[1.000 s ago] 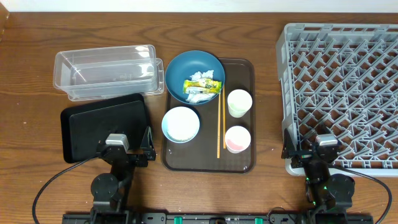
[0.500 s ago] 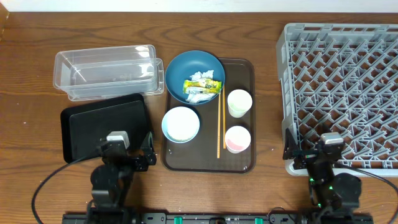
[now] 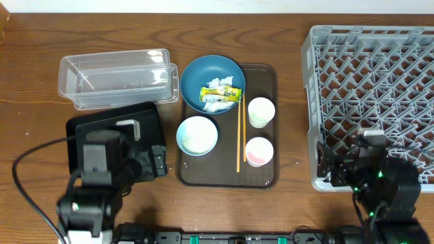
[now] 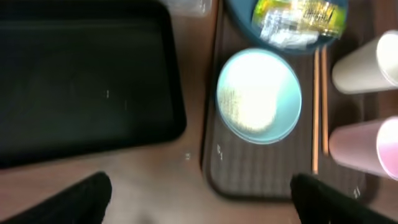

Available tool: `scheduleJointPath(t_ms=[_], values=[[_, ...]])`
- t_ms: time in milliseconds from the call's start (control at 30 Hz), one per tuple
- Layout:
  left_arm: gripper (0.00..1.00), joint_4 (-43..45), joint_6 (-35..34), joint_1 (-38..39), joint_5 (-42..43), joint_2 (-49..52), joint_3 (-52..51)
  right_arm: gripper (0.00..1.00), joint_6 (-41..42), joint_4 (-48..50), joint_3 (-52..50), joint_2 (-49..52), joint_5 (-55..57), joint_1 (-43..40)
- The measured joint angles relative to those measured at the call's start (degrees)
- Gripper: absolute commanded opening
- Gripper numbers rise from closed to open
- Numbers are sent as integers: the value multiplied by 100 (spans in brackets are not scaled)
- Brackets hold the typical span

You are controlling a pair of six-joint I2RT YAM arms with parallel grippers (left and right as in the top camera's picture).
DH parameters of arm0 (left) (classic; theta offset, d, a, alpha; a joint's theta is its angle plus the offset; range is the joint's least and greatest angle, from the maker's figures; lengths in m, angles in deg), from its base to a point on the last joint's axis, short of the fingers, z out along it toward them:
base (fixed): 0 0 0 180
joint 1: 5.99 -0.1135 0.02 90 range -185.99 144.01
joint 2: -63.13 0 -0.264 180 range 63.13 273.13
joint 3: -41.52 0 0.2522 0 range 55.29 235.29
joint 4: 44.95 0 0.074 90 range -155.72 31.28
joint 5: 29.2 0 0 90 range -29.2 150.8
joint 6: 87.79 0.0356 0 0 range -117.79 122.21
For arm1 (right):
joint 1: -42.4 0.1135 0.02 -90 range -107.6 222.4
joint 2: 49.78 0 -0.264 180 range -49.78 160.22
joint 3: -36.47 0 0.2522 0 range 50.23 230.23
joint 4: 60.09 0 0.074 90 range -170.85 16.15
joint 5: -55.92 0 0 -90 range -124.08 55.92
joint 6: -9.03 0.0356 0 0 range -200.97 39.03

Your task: Sort waste into correct bins and load items into the dishwasher rack

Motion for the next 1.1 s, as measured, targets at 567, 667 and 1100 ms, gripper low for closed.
scheduleJointPath(t_ms=[567,667,1100], values=[[94,229,-179,0,785,610,658,99,-81,-1001,1117,859,4,0],[92,520,-269,55,1071,883,658,99,-83,-1005,1117,859,22,0],[91,1543,-459,2197,1379,2671,658,99,-101,-1093,1121,866,149,0]])
